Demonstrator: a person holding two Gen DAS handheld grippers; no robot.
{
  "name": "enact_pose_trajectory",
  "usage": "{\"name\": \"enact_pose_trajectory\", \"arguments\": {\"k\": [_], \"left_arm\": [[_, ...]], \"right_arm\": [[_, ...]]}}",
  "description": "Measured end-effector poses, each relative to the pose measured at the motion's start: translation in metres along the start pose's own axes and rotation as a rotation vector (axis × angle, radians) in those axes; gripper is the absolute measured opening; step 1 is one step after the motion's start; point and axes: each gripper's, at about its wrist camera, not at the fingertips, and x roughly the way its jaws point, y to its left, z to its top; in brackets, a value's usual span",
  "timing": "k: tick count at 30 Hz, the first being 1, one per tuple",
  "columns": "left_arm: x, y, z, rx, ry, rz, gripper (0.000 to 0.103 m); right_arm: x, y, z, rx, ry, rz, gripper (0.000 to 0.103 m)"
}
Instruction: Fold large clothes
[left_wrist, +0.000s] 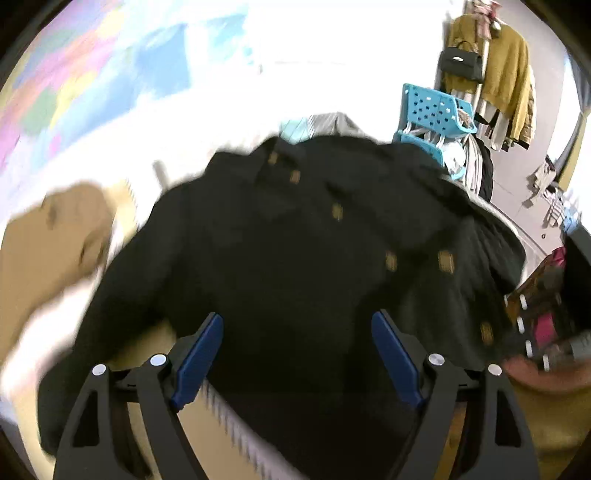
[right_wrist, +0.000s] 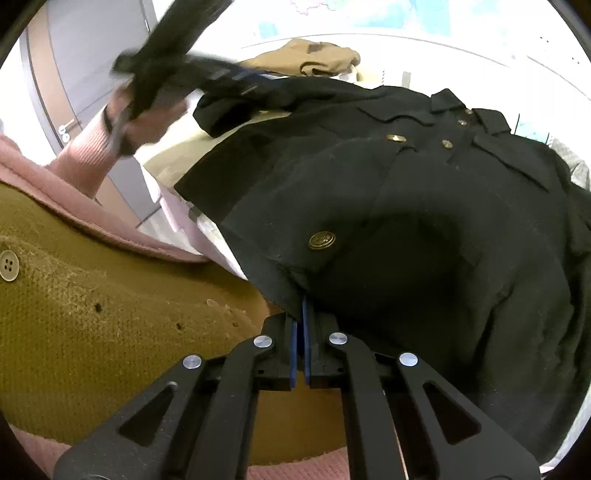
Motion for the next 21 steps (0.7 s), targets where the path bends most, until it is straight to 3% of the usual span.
{"name": "enact_pose_trajectory", "arguments": {"k": [3, 5, 8, 9, 13, 15, 17, 19, 21], "left_arm": [[0.045, 0.001, 0.055, 0.04, -0.001, 0.024, 0.08], [0.077, 0.003, 0.086, 0.051, 0.01, 0.078, 0.079], [0.135, 0.012, 0.131, 0.044, 0.087, 0.125, 0.075], [0.157, 0.018, 0.146, 0.023, 0.116, 0.183, 0.069], [0.202, 0.036, 0.175, 0.039, 0.145, 0.305, 0.067], [0.217, 0.045, 0.181, 0.03, 0.155, 0.324, 0.068], [0.226, 0.046, 0.181, 0.039, 0.152, 0.314, 0.06], [0.23, 0.04, 0.179, 0.049, 0.129, 0.272, 0.034], [0.23, 0.03, 0.179, 0.081, 0.087, 0.297, 0.02]], "right_arm": [[0.004, -0.001, -0.005, 0.025, 0.011, -0.002, 0.003], [0.004, -0.004, -0.006, 0.056, 0.0, 0.01, 0.003], [0.004, -0.009, -0.008, 0.096, -0.005, 0.02, 0.003], [0.004, -0.01, -0.009, 0.103, -0.003, 0.022, 0.003], [0.005, -0.016, -0.01, 0.147, -0.007, 0.043, 0.003], [0.004, -0.018, -0.011, 0.161, -0.01, 0.052, 0.003], [0.005, -0.019, -0.012, 0.171, -0.012, 0.061, 0.003], [0.006, -0.02, -0.013, 0.18, -0.014, 0.072, 0.003], [0.006, -0.022, -0.013, 0.188, -0.012, 0.084, 0.003]]}}
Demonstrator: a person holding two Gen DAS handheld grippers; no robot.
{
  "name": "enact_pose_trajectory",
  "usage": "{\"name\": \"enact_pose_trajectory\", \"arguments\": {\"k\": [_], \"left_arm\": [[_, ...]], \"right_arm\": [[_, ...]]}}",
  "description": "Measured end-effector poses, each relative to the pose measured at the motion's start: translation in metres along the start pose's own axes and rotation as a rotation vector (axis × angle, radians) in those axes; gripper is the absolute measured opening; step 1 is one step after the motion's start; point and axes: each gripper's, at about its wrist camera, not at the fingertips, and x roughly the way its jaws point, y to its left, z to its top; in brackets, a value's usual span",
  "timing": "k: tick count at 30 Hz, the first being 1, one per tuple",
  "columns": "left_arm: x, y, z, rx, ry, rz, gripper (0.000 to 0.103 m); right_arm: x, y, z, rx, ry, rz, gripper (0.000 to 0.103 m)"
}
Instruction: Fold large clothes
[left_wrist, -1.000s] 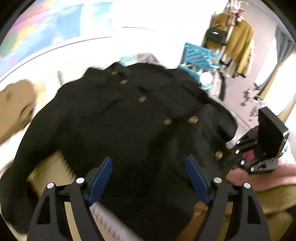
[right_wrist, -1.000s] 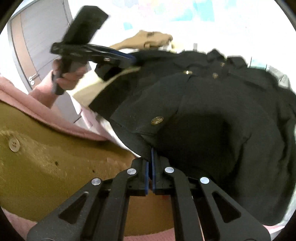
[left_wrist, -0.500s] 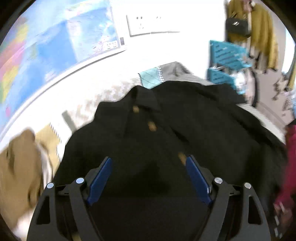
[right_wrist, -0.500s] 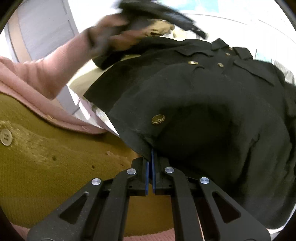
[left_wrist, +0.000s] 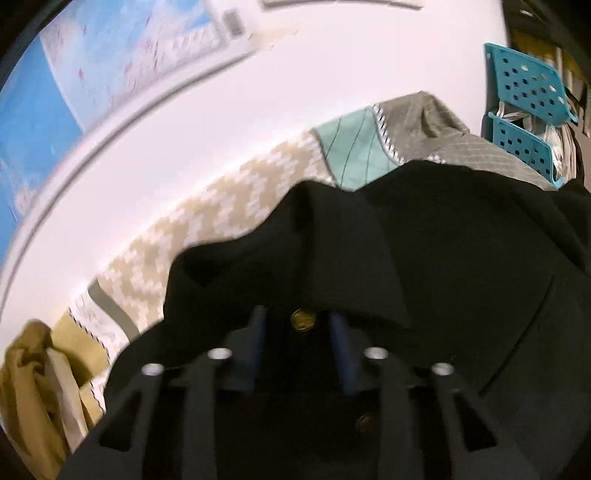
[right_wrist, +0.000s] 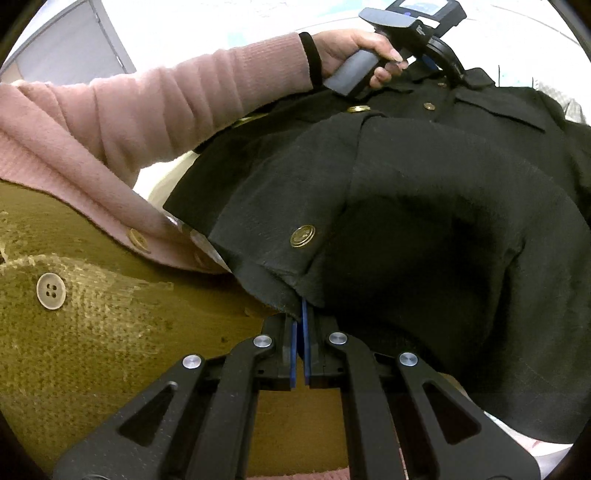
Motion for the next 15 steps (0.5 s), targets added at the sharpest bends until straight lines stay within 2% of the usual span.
{"name": "enact_pose_trajectory", "arguments": {"k": [1, 2, 3, 5, 7, 13, 15], "left_arm": [[0.0, -0.001, 0.002, 0.001, -0.015, 0.027, 0.013], [0.001, 0.004, 0.005, -0.027, -0.022, 0.024, 0.01], [0.002, 0.008, 0.007, -0.054, -0.023, 0.03, 0.003], [0.011, 0.021, 0.011, -0.103, -0.005, 0.001, 0.002], [0.015, 0.025, 0.013, -0.105, -0.005, 0.002, 0.002], [0.018, 0.008, 0.006, -0.007, -0.015, 0.006, 0.003], [0.015, -0.003, 0.005, 0.088, -0.05, 0.072, 0.002]], "right_arm": [[0.0, 0.001, -0.001, 0.002, 0.003, 0.005, 0.003], [0.0, 0.001, -0.001, 0.002, 0.006, 0.007, 0.003], [0.0, 0.002, -0.001, 0.003, 0.007, 0.011, 0.003], [-0.002, 0.003, -0.002, 0.005, 0.007, 0.015, 0.003], [-0.002, 0.001, -0.003, 0.014, 0.004, 0.022, 0.003], [0.0, -0.009, -0.006, 0.049, 0.002, 0.045, 0.002], [-0.001, -0.01, -0.01, 0.058, 0.0, 0.051, 0.002]]}}
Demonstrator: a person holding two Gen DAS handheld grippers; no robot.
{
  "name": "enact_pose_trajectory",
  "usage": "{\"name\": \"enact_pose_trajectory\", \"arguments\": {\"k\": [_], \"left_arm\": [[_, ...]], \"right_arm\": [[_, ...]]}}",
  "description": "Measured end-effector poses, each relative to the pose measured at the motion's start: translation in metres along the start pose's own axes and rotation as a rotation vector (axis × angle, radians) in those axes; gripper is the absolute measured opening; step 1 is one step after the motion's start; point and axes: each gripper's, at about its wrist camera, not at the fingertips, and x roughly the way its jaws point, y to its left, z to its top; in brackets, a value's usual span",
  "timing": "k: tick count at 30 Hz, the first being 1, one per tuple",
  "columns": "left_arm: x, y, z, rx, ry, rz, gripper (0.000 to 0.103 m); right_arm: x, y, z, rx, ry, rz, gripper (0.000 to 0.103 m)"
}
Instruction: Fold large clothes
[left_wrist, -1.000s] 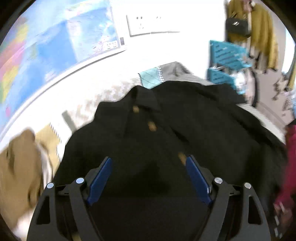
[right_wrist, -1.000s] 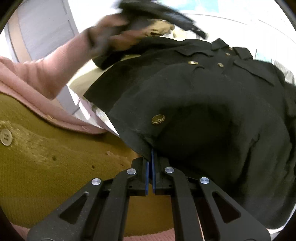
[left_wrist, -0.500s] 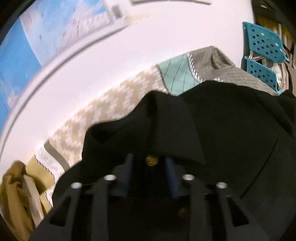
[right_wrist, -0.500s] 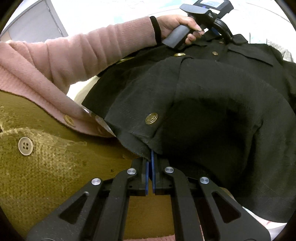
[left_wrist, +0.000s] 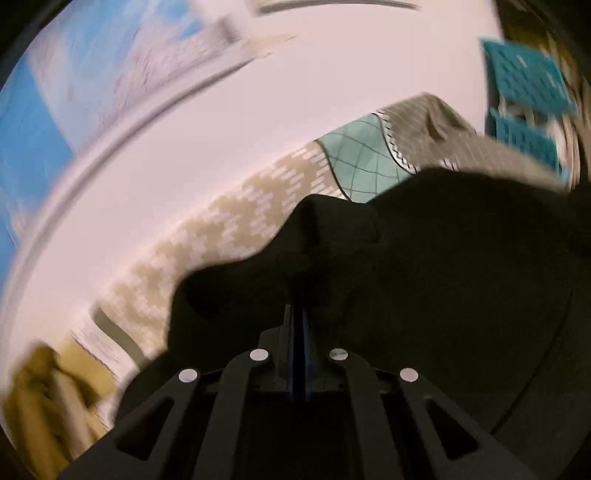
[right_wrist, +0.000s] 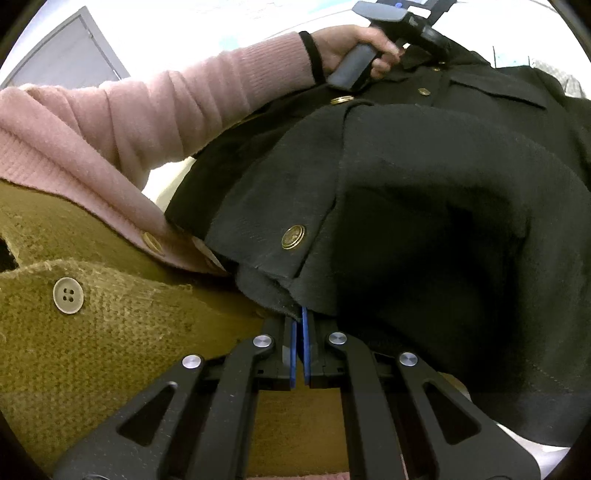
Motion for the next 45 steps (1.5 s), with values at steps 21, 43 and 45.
{"name": "enact_pose_trajectory", "arguments": {"k": [21, 43, 45], "left_arm": [[0.019, 0.003, 0.024, 0.037, -0.011, 0.17, 0.008], [-0.189, -0.051, -0.204, 0.103, -0.019, -0.286, 0.08], [-0.196, -0.037, -0.216, 0.04, -0.008, -0.312, 0.08]], "right_arm": [[-0.003, -0.008, -0.001, 0.012, 0.018, 0.018, 0.007], [-0.095, -0.181, 0.029, 0.354, -0.147, -0.376, 0.006], [-0.106, -0.188, 0.018, 0.427, -0.18, -0.366, 0.0]]}}
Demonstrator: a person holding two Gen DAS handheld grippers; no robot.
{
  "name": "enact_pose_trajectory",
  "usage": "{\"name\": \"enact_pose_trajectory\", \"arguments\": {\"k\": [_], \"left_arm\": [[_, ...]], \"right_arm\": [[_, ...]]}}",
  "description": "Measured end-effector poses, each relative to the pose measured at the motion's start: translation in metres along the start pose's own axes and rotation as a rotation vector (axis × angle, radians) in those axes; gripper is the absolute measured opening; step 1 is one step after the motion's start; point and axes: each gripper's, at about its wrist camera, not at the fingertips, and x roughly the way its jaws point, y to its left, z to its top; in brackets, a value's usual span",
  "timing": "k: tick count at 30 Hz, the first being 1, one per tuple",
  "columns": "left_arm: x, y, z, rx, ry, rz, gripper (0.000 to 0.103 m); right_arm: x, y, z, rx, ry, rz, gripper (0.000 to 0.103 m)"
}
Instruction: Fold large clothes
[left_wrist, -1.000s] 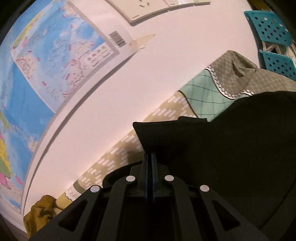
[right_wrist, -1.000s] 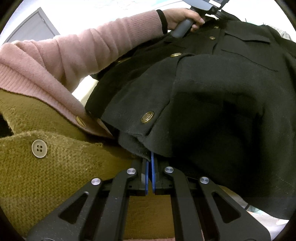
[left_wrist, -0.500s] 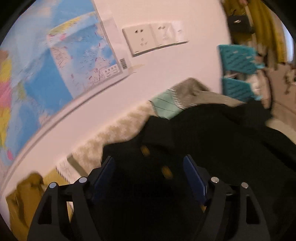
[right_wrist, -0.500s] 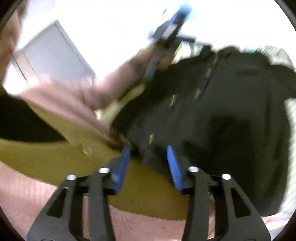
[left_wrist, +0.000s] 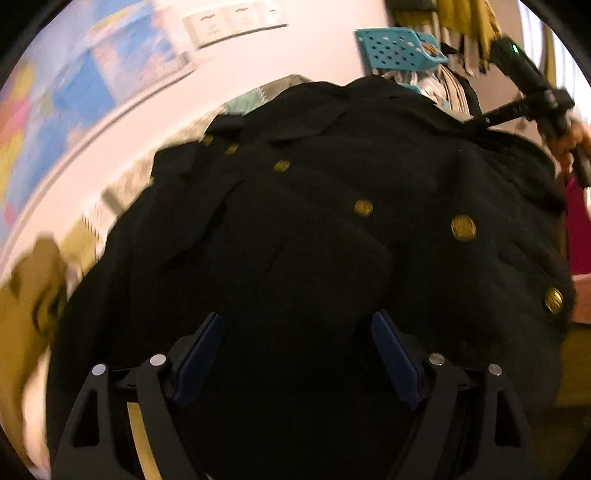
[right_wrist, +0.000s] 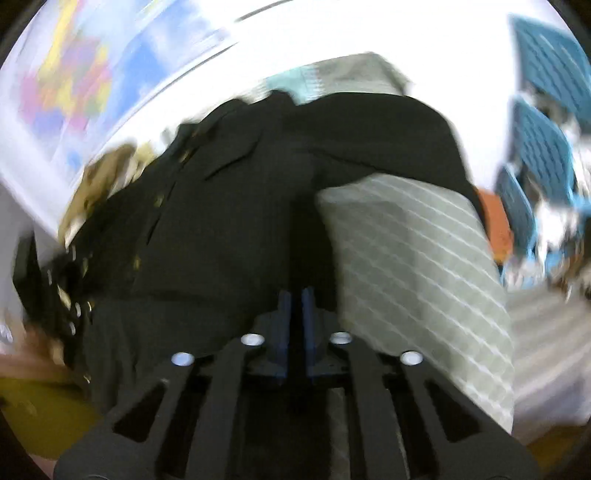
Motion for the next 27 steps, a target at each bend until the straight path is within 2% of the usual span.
{"name": "enact_pose_trajectory", "arguments": {"k": [1, 2, 3, 4, 5, 7, 8, 9, 10, 11, 13, 15, 17, 18, 19, 20, 21, 22, 23, 27], "left_arm": [[-0.007, 0.005, -0.005, -0.041, -0.021, -0.01, 0.08], [-0.016, 0.011, -0.01, -0.075, -0.04, -0.023, 0.08], [-0.026, 0.02, -0.016, -0.126, -0.059, -0.037, 0.082], [-0.032, 0.025, -0.019, -0.164, -0.069, -0.034, 0.084], [-0.039, 0.032, -0.024, -0.206, -0.078, -0.033, 0.084], [-0.048, 0.042, -0.026, -0.241, -0.096, -0.041, 0.084], [-0.05, 0.042, -0.027, -0.243, -0.103, -0.035, 0.084], [-0.05, 0.039, -0.026, -0.239, -0.104, -0.033, 0.084], [-0.05, 0.034, -0.024, -0.233, -0.103, -0.036, 0.084], [-0.048, 0.029, -0.021, -0.223, -0.102, -0.039, 0.084], [-0.046, 0.016, -0.015, -0.187, -0.099, -0.048, 0.084], [-0.042, 0.003, -0.008, -0.137, -0.097, -0.05, 0.084], [-0.038, -0.006, -0.007, -0.11, -0.088, -0.065, 0.084], [-0.037, -0.008, -0.008, -0.105, -0.084, -0.074, 0.084], [-0.034, -0.008, -0.006, -0.104, -0.079, -0.084, 0.084], [-0.032, -0.009, -0.004, -0.105, -0.074, -0.087, 0.084], [-0.03, -0.008, -0.002, -0.106, -0.073, -0.087, 0.084], [-0.03, -0.007, 0.002, -0.107, -0.078, -0.091, 0.084], [-0.03, -0.006, 0.006, -0.112, -0.088, -0.093, 0.084], [-0.025, 0.0, 0.025, -0.147, -0.107, -0.075, 0.084]], "right_arm": [[-0.007, -0.004, -0.002, 0.002, -0.017, 0.009, 0.007], [-0.015, -0.006, -0.007, 0.02, -0.034, 0.056, 0.016], [-0.022, -0.007, -0.012, 0.03, -0.04, 0.086, 0.048], [-0.026, -0.003, -0.014, 0.026, -0.054, 0.083, 0.076], [-0.032, -0.001, -0.017, 0.006, -0.069, 0.078, 0.079], [-0.035, 0.001, -0.023, 0.001, -0.064, 0.102, 0.075], [-0.033, 0.0, -0.028, 0.014, -0.053, 0.126, 0.069], [-0.036, -0.004, -0.034, 0.016, -0.04, 0.134, 0.048], [-0.032, -0.005, -0.035, 0.015, -0.019, 0.129, 0.036], [-0.03, -0.005, -0.036, 0.01, -0.012, 0.122, 0.035], [-0.033, -0.005, -0.036, 0.001, -0.023, 0.144, 0.014], [-0.039, -0.008, -0.035, 0.023, -0.042, 0.146, 0.013], [-0.046, -0.012, -0.035, 0.037, -0.053, 0.121, 0.013], [-0.045, -0.014, -0.034, 0.045, -0.05, 0.141, 0.016], [-0.045, -0.015, -0.034, 0.049, -0.043, 0.155, 0.033], [-0.046, -0.02, -0.03, 0.071, -0.045, 0.172, 0.046], [-0.049, -0.023, -0.025, 0.102, -0.071, 0.176, 0.068], [-0.054, -0.032, -0.017, 0.152, -0.117, 0.193, 0.072], [-0.054, -0.045, -0.007, 0.212, -0.151, 0.224, 0.072], [-0.041, -0.101, 0.025, 0.411, -0.206, 0.211, 0.072]]}}
